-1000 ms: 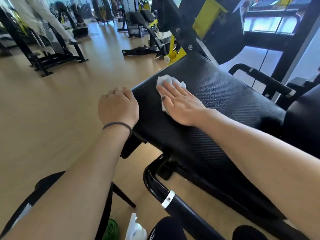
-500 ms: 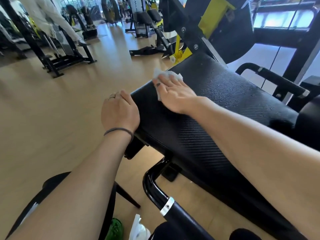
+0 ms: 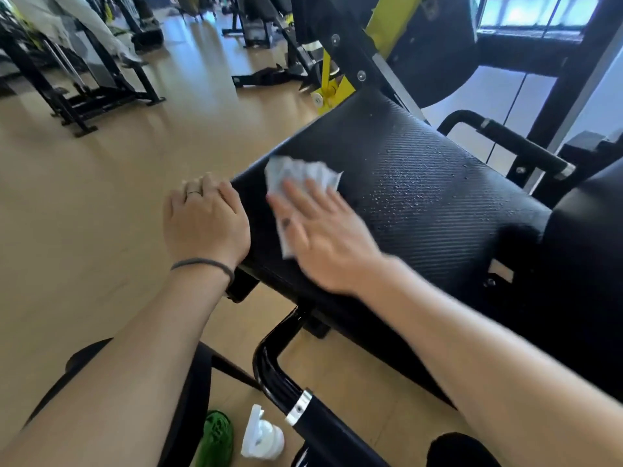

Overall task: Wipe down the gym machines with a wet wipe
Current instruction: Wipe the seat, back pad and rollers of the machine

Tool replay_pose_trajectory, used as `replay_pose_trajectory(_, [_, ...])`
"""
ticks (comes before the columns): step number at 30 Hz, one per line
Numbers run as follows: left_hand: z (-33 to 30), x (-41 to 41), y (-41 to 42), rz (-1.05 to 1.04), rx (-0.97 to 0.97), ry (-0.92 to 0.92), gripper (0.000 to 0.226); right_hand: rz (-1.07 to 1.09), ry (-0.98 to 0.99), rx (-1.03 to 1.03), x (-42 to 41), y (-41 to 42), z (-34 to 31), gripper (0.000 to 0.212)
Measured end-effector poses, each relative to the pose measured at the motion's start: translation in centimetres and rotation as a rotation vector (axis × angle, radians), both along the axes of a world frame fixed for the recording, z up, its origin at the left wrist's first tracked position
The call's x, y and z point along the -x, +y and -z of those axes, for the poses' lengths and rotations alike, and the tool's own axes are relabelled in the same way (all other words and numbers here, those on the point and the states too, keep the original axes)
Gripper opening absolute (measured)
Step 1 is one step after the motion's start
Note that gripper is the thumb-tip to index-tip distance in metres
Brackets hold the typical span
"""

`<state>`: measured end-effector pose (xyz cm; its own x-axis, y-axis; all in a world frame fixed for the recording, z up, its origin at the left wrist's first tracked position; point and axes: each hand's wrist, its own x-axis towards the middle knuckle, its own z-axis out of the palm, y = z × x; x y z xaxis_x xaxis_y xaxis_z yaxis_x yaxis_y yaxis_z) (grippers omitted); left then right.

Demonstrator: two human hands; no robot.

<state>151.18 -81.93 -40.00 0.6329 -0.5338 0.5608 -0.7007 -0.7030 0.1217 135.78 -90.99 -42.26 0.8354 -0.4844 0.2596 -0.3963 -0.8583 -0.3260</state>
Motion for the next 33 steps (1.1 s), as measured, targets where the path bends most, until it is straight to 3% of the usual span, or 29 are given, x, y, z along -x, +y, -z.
replay_pose_trajectory(2, [-0.8, 0.6, -0.1, 0.045, -0.148, -0.160, 0.043, -0.050, 0.027, 0.015, 2.6, 2.2, 0.7, 0.054])
replay_pose_trajectory(4, [-2.2, 2.0, -0.6, 0.227, -0.326, -0.250, 0.029, 0.077, 0.079, -0.003, 4.5, 0.1, 0.9, 0.057])
replay_pose_trajectory(7, [-4.5, 4.2, -2.7, 0.495, -0.575, 0.016, 0.025, 0.378, 0.156, -0.194, 5.8, -6.0, 0.9, 0.059])
replay_pose_trajectory(10, [-6.3, 5.3, -5.2, 0.441, -0.911, 0.324, 0.045, 0.512, 0.163, -0.333, 5.9, -7.3, 0.6, 0.058])
replay_pose_trajectory(13, [-7.3, 5.9, -6.4, 0.381, -1.121, 0.353, 0.077, 0.474, 0.135, -0.276, 5.9, -1.7, 1.0, 0.059])
replay_pose_trajectory(16, [-7.3, 6.7, -6.6, 0.356, -1.199, 0.291, 0.095, 0.339, 0.151, -0.200, 8.1, 3.4, 1.7, 0.057])
replay_pose_trajectory(18, [-7.1, 7.0, -6.8, 0.332, -1.227, 0.292, 0.100, 0.342, 0.176, -0.209, 9.1, 1.9, 2.2, 0.056])
replay_pose_trajectory(23, [-6.7, 7.1, -7.4, 0.291, -1.260, 0.289, 0.103, 0.695, 0.154, -0.413, 6.7, -7.7, 1.4, 0.057])
replay_pose_trajectory(25, [-6.7, 7.1, -7.4, 0.293, -1.261, 0.273, 0.104, 0.734, 0.131, -0.479, 5.7, -7.9, 0.8, 0.058])
replay_pose_trajectory(30, [-7.0, 7.6, -7.6, 0.271, -1.282, 0.254, 0.102, 0.424, 0.206, -0.306, 7.9, 2.0, 1.0, 0.058])
replay_pose_trajectory(33, [-7.2, 7.7, -7.9, 0.265, -1.298, 0.260, 0.104, 0.399, 0.202, -0.278, 9.9, -0.4, 2.2, 0.059])
